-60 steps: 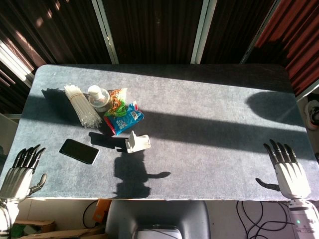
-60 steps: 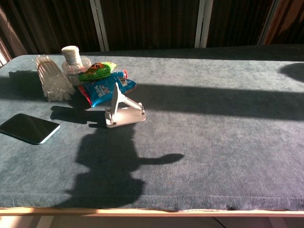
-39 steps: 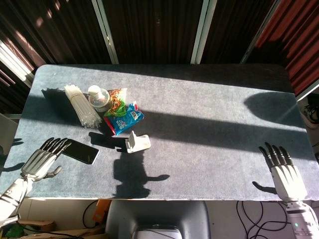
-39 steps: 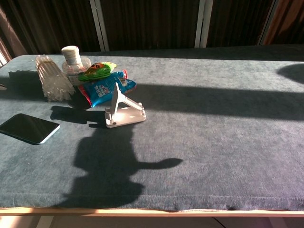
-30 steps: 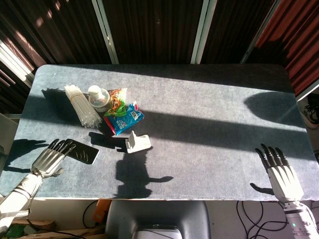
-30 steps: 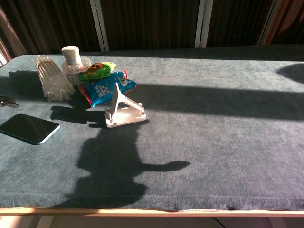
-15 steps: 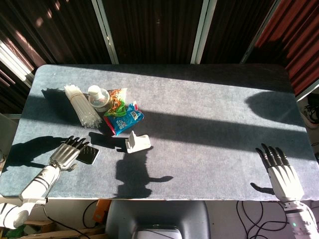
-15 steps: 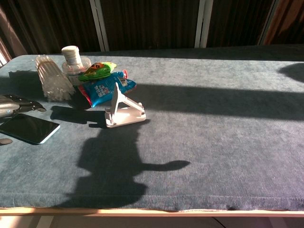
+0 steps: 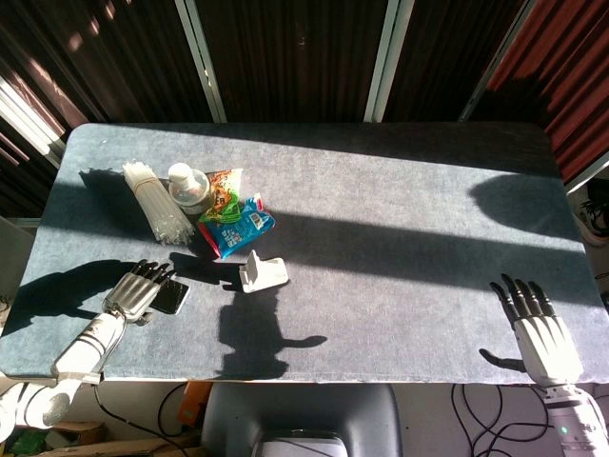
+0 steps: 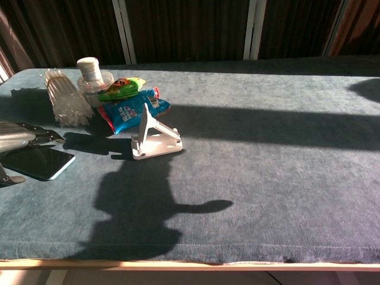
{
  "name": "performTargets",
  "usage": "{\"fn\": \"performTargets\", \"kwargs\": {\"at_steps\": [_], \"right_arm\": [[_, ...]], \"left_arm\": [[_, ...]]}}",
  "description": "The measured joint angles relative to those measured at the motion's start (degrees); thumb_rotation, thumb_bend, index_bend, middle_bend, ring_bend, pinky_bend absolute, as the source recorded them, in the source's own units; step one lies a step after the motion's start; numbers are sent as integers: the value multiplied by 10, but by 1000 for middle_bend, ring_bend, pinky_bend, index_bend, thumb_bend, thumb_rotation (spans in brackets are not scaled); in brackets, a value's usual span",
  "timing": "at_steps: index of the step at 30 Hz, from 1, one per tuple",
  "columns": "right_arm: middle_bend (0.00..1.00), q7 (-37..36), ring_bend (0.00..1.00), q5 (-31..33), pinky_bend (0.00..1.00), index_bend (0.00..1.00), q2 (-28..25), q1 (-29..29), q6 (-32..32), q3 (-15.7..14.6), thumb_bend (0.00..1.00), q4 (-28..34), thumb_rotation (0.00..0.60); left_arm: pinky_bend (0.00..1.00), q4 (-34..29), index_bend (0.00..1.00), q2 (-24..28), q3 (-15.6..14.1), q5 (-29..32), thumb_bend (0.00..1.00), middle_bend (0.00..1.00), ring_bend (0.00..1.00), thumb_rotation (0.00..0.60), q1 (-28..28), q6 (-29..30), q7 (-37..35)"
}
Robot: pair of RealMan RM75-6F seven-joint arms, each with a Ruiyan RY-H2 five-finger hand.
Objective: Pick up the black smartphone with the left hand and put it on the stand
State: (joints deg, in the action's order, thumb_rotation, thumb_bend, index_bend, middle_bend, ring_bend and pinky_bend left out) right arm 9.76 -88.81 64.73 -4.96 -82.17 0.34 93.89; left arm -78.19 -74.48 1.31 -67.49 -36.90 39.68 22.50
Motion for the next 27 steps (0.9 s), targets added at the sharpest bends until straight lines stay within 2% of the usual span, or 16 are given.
{"fn": "performTargets", "kwargs": {"at_steps": [17,20,24,27], "right_arm": [[0,0,0,0,0,0,-1,0,0,0,246,0,600],[0,0,0,0,0,0,-1,1,0,0,245,0,600],[0,-2,0,0,0,0,-1,1,-1,0,245,0,600],[0,-3,0,0,0,0,-2,2,-2,0,246,-1,600]], "left_arm": [[0,37,0,-34,3,-13,289,0,0,600,-17,-2,-61],[0,43,42,-37,4,-10,288,82,0,600,-22,-8,-66],[0,48,208,-39,4,0,289,287,11,600,-27,-17,-67],[0,52,252,-40,3,16,288,331,32,600,-31,-28,-63]]}}
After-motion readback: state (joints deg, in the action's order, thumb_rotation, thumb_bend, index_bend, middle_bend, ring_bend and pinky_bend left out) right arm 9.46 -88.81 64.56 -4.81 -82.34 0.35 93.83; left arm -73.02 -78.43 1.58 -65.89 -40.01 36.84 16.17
